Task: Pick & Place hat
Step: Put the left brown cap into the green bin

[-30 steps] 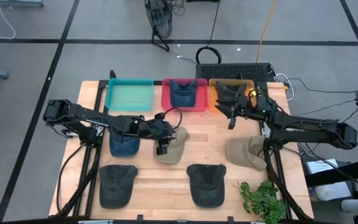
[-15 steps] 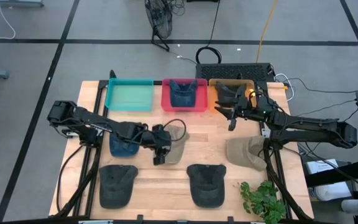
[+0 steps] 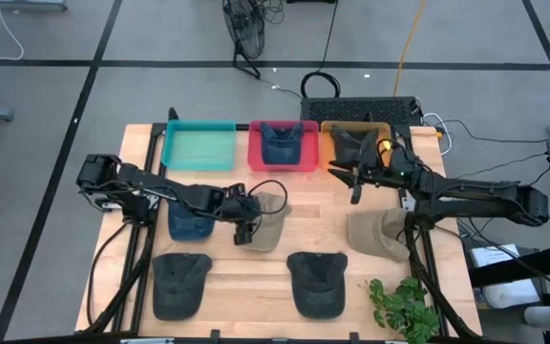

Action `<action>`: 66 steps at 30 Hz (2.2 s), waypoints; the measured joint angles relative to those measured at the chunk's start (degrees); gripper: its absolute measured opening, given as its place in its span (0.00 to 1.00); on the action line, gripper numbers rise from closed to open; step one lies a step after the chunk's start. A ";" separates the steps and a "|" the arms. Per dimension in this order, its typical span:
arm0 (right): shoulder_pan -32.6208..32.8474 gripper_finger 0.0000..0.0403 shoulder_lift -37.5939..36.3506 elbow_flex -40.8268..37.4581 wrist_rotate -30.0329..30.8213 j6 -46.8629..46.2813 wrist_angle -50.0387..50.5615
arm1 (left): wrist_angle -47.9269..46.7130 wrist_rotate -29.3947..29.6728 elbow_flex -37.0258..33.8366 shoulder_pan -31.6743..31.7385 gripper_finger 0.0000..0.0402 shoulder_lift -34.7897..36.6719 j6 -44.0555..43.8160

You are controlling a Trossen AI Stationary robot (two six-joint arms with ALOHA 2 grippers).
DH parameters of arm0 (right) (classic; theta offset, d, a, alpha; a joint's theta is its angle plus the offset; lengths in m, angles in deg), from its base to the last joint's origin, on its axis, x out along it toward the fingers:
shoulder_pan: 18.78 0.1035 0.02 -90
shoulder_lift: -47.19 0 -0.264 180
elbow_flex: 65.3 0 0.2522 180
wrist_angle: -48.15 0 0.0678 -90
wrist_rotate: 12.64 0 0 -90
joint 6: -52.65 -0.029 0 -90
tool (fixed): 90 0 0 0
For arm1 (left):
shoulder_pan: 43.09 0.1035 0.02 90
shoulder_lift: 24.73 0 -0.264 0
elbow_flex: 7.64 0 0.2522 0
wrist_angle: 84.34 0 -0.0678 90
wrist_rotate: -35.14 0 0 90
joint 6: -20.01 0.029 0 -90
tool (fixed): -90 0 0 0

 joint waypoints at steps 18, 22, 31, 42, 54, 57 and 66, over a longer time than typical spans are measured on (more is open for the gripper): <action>4.74 0.24 0.48 -0.04 0.24 0.17 0.94 | -1.88 -7.22 0.02 3.00 0.40 -2.75 5.85; 4.97 0.24 0.48 -0.04 0.31 0.02 0.93 | -1.78 -7.81 0.00 3.02 0.27 -2.75 7.91; 4.97 0.24 0.48 -0.04 0.35 0.02 1.78 | -1.77 -7.97 -0.02 3.02 0.05 -2.75 12.15; 4.95 0.24 0.48 -0.04 0.37 0.02 1.96 | -0.30 -6.65 -0.09 2.07 0.04 0.80 15.22; 4.95 0.24 0.50 -0.07 0.37 0.00 2.81 | -3.32 10.51 -0.04 -0.12 0.01 12.96 15.63; 4.95 0.24 0.50 -0.05 0.37 0.02 2.58 | -4.30 14.28 -0.06 -0.44 0.02 15.31 13.96; 4.95 0.24 0.51 -0.09 0.39 0.93 0.14 | -14.08 21.50 -0.04 2.82 0.03 21.18 26.15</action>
